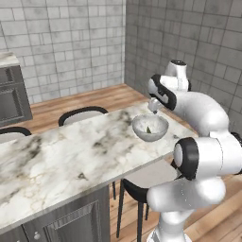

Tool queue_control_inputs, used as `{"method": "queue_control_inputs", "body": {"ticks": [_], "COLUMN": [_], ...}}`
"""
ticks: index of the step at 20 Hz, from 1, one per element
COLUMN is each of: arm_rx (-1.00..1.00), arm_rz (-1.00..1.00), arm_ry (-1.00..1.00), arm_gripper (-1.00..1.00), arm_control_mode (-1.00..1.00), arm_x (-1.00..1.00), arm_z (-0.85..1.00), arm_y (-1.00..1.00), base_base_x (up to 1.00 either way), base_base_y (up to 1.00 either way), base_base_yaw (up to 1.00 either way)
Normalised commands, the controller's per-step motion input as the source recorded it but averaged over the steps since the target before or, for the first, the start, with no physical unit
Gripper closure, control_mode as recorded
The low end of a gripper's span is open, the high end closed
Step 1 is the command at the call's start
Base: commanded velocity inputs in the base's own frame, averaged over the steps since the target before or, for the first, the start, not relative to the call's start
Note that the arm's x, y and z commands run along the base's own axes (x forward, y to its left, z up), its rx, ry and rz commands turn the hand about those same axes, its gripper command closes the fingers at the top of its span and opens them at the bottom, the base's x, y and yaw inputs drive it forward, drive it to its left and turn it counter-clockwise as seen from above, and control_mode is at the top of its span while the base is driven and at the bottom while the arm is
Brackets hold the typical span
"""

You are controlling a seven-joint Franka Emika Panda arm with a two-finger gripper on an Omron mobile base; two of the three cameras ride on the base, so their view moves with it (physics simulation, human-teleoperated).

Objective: There is a bowl on the dining counter. Grab a lemon wedge from the fridge and place it in the bowl. Then get the liquor bottle and glass cup from the cabinet and place them next to the bowl.

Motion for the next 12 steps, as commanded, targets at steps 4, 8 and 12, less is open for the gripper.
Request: {"method": "queue_control_inputs", "body": {"ticks": [4, 8, 12], "arm_rx": [0.0, 0.0, 0.0], "arm_rz": [0.06, 0.01, -0.04], "arm_ry": [-0.02, 0.0, 0.02], "arm_gripper": [-1.0, -1.0, -1.0], "arm_control_mode": [-1.0, -1.0, -1.0], "arm_x": [-1.0, -1.0, -1.0], "arm_z": [0.93, 0.76, 0.51], "arm_y": [0.14, 0.24, 0.26], "base_base_x": [0.0, 0.0, 0.0], "base_base_y": [0.0, 0.0, 0.0], "base_base_yaw": [0.0, 0.0, 0.0]}}
